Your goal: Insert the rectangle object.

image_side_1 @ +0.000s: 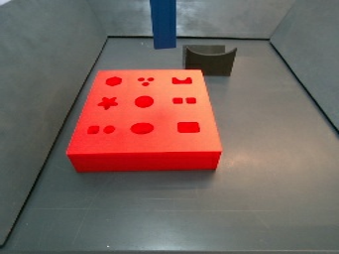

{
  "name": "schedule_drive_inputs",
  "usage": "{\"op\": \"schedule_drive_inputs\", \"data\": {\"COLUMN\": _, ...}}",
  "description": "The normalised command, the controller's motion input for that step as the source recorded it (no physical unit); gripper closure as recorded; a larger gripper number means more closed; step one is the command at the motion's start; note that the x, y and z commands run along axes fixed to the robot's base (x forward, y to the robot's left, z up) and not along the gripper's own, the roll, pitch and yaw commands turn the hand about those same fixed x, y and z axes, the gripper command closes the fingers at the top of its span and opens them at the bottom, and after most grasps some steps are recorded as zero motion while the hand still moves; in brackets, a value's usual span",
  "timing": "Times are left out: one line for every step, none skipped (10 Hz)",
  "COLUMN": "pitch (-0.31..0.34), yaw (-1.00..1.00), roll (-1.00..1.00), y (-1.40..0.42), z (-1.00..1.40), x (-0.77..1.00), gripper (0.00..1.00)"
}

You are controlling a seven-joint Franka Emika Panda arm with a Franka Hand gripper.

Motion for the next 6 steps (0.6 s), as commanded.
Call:
{"op": "schedule_drive_inputs", "data": {"pitch": 0.000, "yaw": 0.00, "roll": -0.02, "y": 0.00, "z": 0.00, "x": 0.00, "gripper": 1.00}}
{"op": "schedule_drive_inputs", "data": {"pitch": 0.000, "yaw": 0.00, "roll": -0.10, "y": -0.13, "z": -0.05, "x": 0.00, "gripper": 1.00}}
{"op": "schedule_drive_inputs", "data": {"pitch": 0.000, "yaw": 0.09, "roll": -0.25, "y": -0.67, "z": -0.50, "x": 0.05, "gripper": 1.00}}
{"op": "schedule_drive_inputs", "data": {"pitch": 0.011, "yaw": 0.00, "roll": -0.14, "y": -0.99, "z": -0.33, "x": 0.13, "gripper": 1.00}}
{"op": "schedule_drive_inputs", "data": {"pitch": 0.000, "yaw": 0.00, "roll": -0.14, "y": -0.95, "z": -0.27, "x": 0.17, "gripper": 1.00}}
{"op": "schedule_drive_inputs", "data": {"pitch": 0.000, "yaw": -0.02, "roll": -0.14, "y": -0.74, "z": -0.21, "x": 0.44, "gripper": 1.00}}
